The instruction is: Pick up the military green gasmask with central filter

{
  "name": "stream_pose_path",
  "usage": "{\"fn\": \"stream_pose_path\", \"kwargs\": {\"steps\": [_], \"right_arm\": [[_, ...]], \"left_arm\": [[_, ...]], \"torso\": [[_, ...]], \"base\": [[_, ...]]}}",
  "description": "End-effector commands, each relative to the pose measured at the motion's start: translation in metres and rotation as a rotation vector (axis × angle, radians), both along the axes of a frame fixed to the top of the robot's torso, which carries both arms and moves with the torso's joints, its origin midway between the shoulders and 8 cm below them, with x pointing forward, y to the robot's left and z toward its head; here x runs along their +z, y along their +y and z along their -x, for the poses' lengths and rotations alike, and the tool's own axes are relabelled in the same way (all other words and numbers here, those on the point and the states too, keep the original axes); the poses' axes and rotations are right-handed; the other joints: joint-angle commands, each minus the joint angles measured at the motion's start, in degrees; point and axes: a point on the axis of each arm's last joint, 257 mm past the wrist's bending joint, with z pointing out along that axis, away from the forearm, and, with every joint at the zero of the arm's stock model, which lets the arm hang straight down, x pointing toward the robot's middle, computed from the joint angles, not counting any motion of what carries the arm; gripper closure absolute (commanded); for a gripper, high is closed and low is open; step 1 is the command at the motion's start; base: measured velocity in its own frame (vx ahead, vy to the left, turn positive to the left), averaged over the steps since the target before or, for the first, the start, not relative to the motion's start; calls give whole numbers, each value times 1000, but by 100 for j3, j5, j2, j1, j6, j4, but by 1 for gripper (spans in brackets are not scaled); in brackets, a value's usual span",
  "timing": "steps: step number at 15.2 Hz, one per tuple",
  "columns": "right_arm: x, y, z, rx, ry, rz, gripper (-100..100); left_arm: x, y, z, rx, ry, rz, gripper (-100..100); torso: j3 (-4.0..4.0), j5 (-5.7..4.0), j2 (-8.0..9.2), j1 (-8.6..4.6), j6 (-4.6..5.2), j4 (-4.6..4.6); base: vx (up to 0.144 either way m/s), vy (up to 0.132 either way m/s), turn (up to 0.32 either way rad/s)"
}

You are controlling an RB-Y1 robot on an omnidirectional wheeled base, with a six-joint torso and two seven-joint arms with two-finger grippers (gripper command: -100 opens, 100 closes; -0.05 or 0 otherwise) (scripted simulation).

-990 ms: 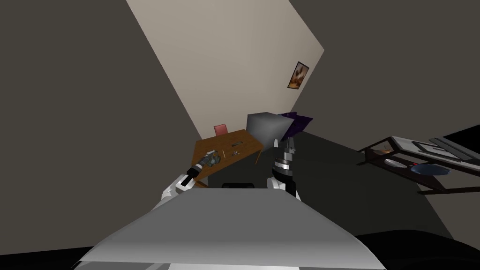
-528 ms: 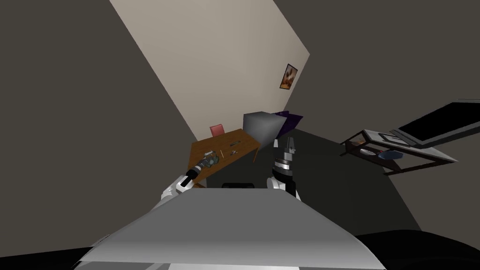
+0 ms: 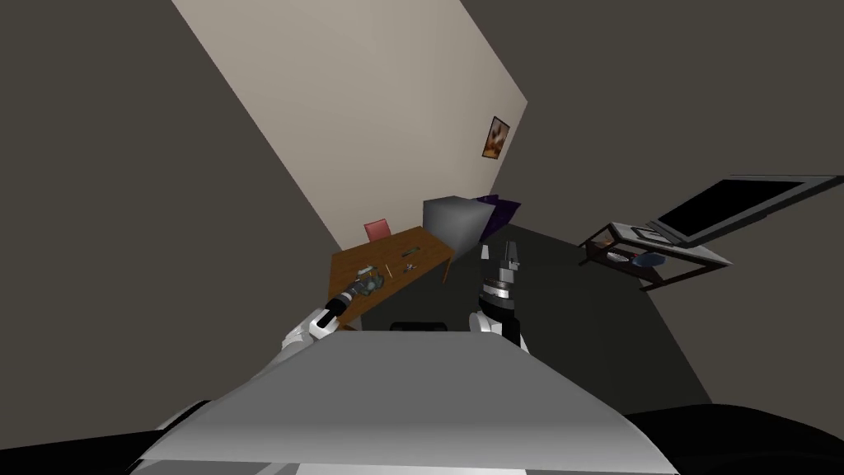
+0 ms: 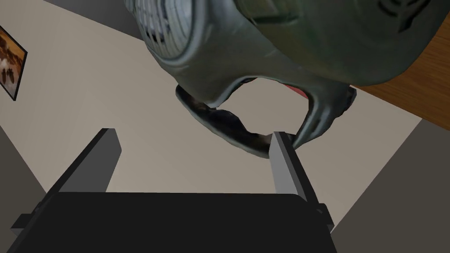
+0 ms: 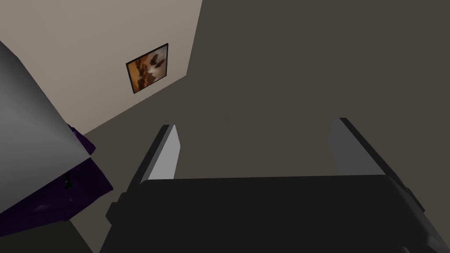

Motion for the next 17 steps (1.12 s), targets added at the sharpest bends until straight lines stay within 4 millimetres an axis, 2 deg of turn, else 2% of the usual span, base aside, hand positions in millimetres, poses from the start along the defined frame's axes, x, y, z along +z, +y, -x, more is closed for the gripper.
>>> {"fn": "stream_pose_path", "kwargs": {"steps": [1, 6, 7, 9, 11, 13, 16, 17], "right_arm": [[0, 0, 0, 0, 0, 0, 0], [0, 0, 0, 0, 0, 0, 0], [0, 0, 0, 0, 0, 0, 0], [0, 0, 0, 0, 0, 0, 0], [0, 0, 0, 0, 0, -1, 0], [0, 0, 0, 0, 0, -1, 0], [0, 0, 0, 0, 0, 0, 0], [0, 0, 0, 0, 0, 0, 0]], "left_arm": [[0, 0, 0, 0, 0, 0, 100], [0, 0, 0, 0, 0, 0, 100], [14, -2, -6, -29, -27, -8, -100], [23, -1, -5, -62, -35, -20, -100], [21, 1, 2, -87, -22, -30, -100], [14, 5, 15, -112, 10, -44, -100], [-5, 19, 46, -150, 90, -71, -100], [-5, 19, 46, -150, 90, -71, -100]], "torso": [[0, 0, 0, 0, 0, 0], [-3, -2, -5, -8, 0, -1], [-3, -2, -5, -8, 0, -1], [9, -9, 18, -48, 5, 3], [16, -19, 28, -92, 6, 6], [-3, -20, -8, -90, 5, 0], [-30, -16, -54, -77, 8, -10], [-37, -16, -66, -74, 6, -13]], "base": [[0, 0, 0], [0, 0, 0], [-36, -61, -92], [-102, -170, -189], [-35, -208, -227], [75, -180, -208], [161, -156, -275], [162, -133, -145]]}}
